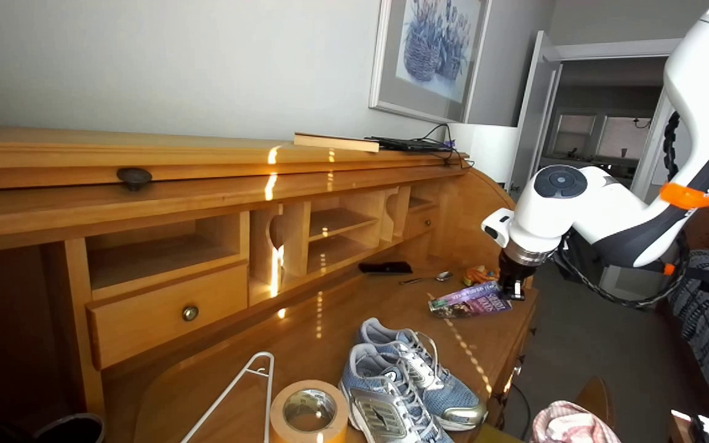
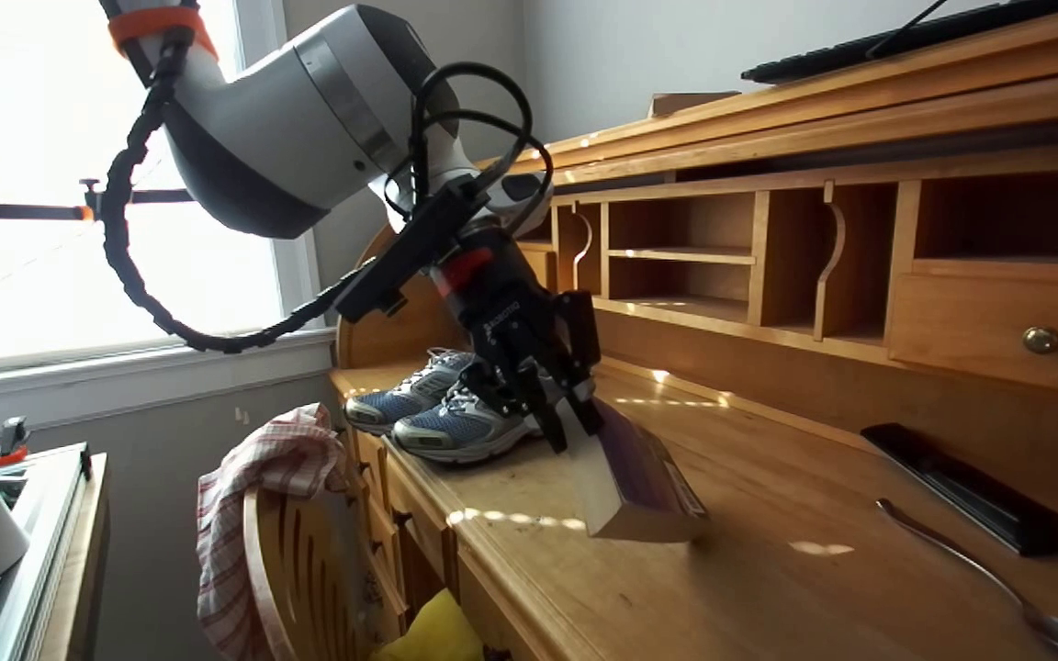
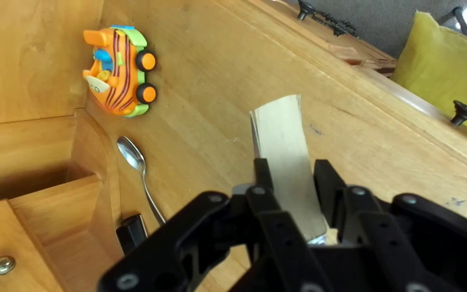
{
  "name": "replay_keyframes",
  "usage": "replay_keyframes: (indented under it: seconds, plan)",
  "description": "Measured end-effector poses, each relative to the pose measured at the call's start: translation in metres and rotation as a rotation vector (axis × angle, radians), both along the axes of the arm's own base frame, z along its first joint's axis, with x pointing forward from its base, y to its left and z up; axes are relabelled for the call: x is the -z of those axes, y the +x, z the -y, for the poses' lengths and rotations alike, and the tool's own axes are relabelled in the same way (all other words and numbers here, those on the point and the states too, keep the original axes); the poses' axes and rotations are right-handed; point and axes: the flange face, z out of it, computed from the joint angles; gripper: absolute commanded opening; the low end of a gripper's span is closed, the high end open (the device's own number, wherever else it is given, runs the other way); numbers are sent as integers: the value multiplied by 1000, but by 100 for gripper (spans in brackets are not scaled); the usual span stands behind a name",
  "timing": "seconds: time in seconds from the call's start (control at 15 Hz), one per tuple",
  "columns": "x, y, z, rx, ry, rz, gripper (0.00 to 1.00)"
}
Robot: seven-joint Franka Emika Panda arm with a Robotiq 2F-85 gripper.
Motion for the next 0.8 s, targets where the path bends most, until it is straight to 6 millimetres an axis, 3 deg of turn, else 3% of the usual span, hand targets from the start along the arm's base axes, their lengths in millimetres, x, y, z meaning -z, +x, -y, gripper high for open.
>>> replay_keyframes:
  seconds: [0.53, 0.8]
  plan:
    - [-4, 8, 6, -13, 30, -53, 8]
    - [5, 8, 10, -18, 38, -84, 8]
